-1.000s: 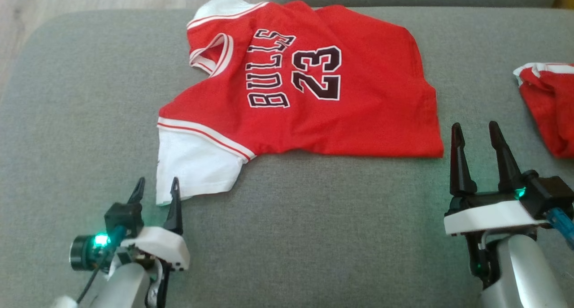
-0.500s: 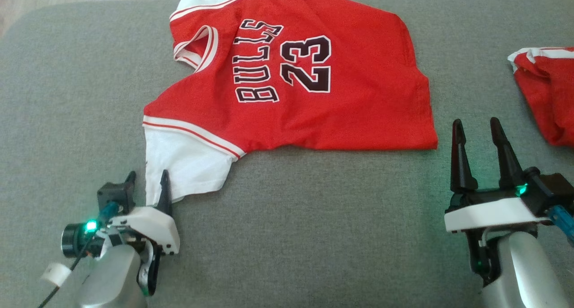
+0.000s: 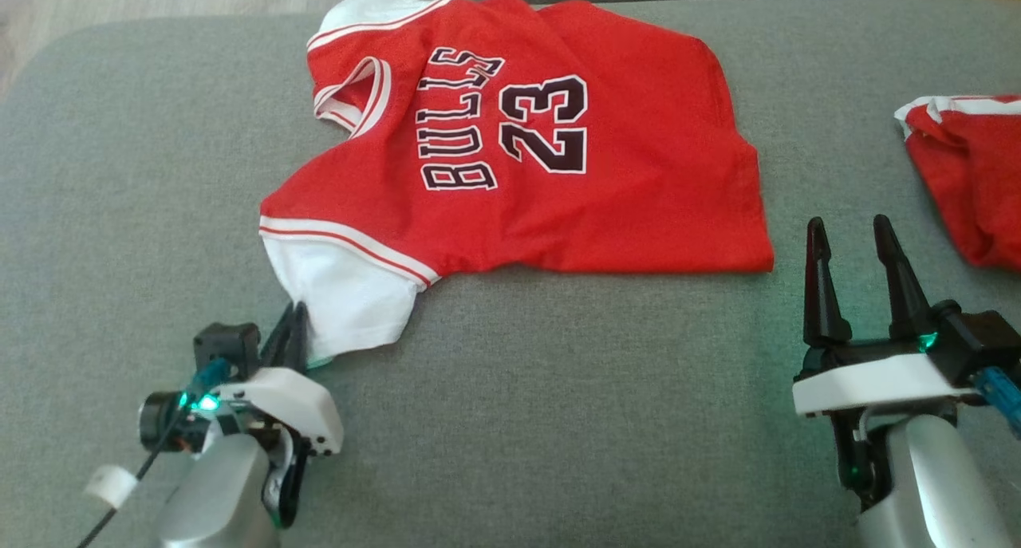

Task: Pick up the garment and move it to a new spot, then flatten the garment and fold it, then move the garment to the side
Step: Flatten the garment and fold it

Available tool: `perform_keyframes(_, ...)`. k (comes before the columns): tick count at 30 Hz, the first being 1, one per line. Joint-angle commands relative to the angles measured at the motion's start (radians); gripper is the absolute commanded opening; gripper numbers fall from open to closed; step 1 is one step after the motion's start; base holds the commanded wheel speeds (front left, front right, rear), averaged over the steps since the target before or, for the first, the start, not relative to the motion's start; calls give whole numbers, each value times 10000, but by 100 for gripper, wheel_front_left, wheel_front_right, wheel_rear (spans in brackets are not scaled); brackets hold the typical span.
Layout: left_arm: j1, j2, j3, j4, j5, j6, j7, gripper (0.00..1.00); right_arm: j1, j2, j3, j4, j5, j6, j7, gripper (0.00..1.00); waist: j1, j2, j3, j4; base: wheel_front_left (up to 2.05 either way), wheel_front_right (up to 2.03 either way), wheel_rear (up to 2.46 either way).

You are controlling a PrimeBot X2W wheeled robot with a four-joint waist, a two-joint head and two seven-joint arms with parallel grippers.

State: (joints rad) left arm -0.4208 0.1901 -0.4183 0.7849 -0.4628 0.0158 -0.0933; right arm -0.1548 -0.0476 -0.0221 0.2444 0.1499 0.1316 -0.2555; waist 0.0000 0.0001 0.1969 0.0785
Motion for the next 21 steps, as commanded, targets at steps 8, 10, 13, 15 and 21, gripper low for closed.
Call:
perform_keyframes(8,-61,198,870,-1591,-105,96,-1563,0,-537,-26,120,358,-151,-9,-63,100,0,-1,-171,175,0,0,0)
perform_keyframes(10,-26,182,1032,-2079,-11,162,-1646,0,-639,-26,130,652,-145,-9,-63,100,0,-1,-140,247,0,0,0)
perform_keyframes(13,95,116,1302,-2918,182,174,-1676,0,-856,-26,222,1218,152,-9,15,100,0,-1,-87,351,0,0,0)
perform_keyframes(15,261,58,1499,-3435,357,155,-1679,0,-1047,-26,280,1640,326,-9,170,100,0,-1,-55,401,0,0,0)
perform_keyframes(21,635,-227,1870,-4147,822,-84,-1683,0,-1712,-26,222,3336,696,-9,965,100,0,-1,32,598,0,0,0)
